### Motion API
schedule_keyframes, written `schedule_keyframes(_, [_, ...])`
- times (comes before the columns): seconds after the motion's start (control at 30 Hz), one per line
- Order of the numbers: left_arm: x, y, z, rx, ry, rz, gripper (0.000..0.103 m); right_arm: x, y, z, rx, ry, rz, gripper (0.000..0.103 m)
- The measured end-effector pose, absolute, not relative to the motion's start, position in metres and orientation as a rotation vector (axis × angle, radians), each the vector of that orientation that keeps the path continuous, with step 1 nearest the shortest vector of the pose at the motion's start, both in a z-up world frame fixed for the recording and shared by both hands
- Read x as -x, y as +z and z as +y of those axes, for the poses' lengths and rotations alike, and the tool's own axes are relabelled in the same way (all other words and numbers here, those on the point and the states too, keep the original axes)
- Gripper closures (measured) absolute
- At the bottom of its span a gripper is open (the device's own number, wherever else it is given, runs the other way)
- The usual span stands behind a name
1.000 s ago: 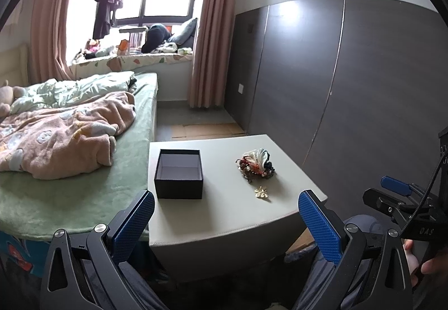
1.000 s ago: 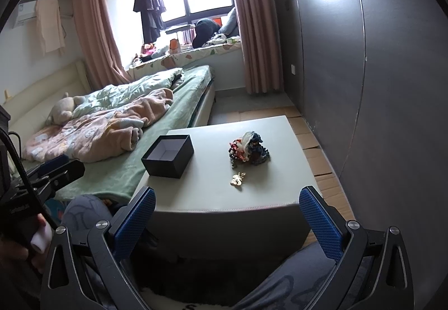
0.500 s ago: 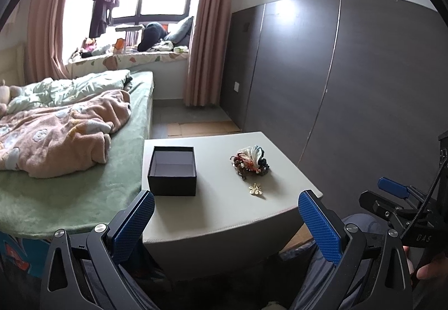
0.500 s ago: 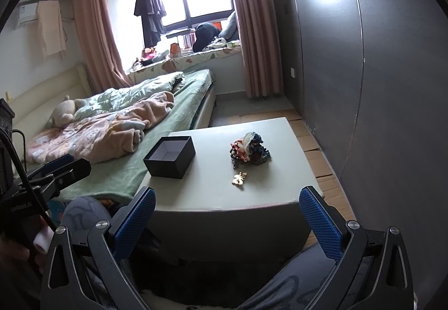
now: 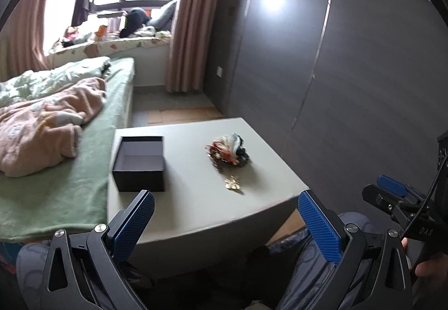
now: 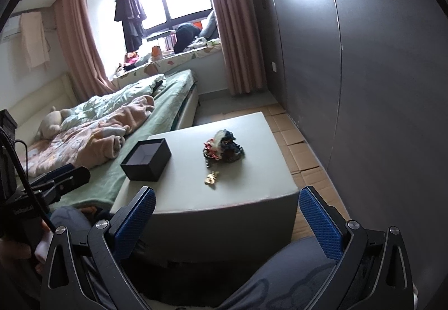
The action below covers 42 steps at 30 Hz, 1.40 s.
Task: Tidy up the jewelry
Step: 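Reach the left tool to the gold butterfly brooch and close on it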
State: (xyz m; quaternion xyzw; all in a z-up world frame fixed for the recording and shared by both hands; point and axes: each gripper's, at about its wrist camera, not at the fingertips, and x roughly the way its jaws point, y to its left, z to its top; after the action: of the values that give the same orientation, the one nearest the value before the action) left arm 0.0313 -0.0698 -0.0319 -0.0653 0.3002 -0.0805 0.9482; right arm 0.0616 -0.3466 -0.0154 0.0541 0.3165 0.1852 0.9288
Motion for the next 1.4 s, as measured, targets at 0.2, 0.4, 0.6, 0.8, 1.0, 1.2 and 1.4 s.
schedule_keyframes(0.2, [-0.061, -0.051, -0.088, 0.102, -0.214, 0.683, 0.015, -0.082, -0.031, -0.358, -0.134, 0.382, 0.695, 0.0])
schedule_keyframes(0.4, [-0.099, -0.072, -0.096, 0.129, -0.239, 0.773, 0.034, -0.109, -0.05, -0.367, -0.181, 0.398, 0.752, 0.0])
schedule_keyframes(0.6, [-0.13, -0.09, -0.106, 0.123, -0.248, 0.826, 0.041, -0.139, -0.067, -0.37, -0.215, 0.399, 0.804, 0.0])
schedule_keyframes(0.8, [-0.16, -0.111, -0.116, 0.124, -0.257, 0.885, 0.056, -0.166, -0.076, -0.372, -0.227, 0.4, 0.842, 0.002])
schedule_keyframes(1.0, [-0.188, -0.135, -0.124, 0.115, -0.254, 0.938, 0.059, -0.19, -0.086, -0.369, -0.233, 0.411, 0.875, 0.002])
schedule_keyframes(1.2, [-0.21, -0.15, -0.13, 0.091, -0.236, 0.962, 0.063, -0.219, -0.107, -0.374, -0.276, 0.39, 0.94, 0.009])
schedule_keyframes(1.4, [-0.22, -0.161, -0.139, 0.041, -0.226, 0.975, 0.073, -0.239, -0.129, -0.379, -0.356, 0.378, 0.995, 0.011])
